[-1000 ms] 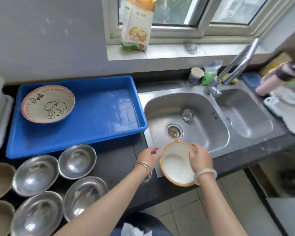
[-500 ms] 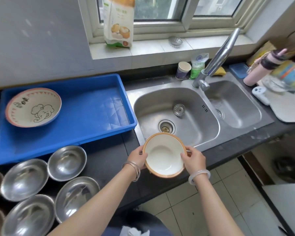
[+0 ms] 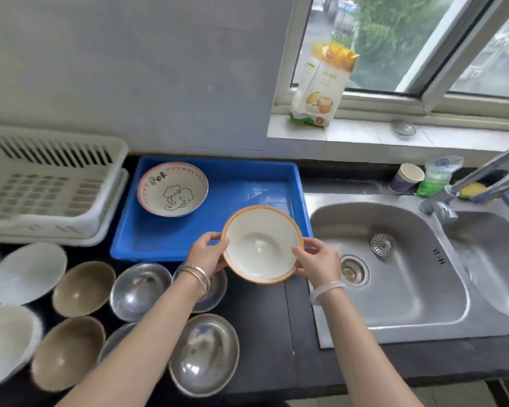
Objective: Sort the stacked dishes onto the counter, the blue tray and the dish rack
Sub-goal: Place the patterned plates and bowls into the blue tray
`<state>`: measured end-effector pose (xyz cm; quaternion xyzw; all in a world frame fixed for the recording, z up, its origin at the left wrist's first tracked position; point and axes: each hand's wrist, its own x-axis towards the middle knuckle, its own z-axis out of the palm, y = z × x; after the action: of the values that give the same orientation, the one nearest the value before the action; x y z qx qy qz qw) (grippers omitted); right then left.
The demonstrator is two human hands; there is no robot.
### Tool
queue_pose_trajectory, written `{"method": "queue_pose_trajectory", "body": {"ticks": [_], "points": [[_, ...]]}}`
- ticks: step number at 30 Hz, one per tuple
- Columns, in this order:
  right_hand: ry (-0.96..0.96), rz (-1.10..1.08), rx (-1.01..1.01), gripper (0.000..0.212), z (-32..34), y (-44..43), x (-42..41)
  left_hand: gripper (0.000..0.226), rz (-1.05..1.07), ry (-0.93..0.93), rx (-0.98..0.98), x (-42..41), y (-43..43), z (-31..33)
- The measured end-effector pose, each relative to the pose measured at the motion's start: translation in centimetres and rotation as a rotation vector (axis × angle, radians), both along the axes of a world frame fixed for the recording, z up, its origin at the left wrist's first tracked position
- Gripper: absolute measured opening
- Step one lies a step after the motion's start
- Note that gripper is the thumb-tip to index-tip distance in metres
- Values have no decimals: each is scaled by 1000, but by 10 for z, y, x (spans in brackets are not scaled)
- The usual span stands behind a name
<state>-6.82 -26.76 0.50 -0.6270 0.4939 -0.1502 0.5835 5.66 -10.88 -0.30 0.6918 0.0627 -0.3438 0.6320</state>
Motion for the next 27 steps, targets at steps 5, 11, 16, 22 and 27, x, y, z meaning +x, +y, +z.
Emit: {"method": "queue_pose_trajectory", "body": {"ticks": [5,11,16,22,27], "points": [[-4,129,8,11,0,24,79,12,163,-95,24,55,37,0],[14,222,-57,18,-2,40,180,24,330,-172,29,124,57,-12],[83,296,-168,12,-16,42,239,23,386,-223,113,169,58,-31],[158,313,-162,17,-36,43,274,28,374,-271,245,198,52,-48],[204,330,-168,26,-51,45,290,26,371,-257,306,210,53,-62]]}}
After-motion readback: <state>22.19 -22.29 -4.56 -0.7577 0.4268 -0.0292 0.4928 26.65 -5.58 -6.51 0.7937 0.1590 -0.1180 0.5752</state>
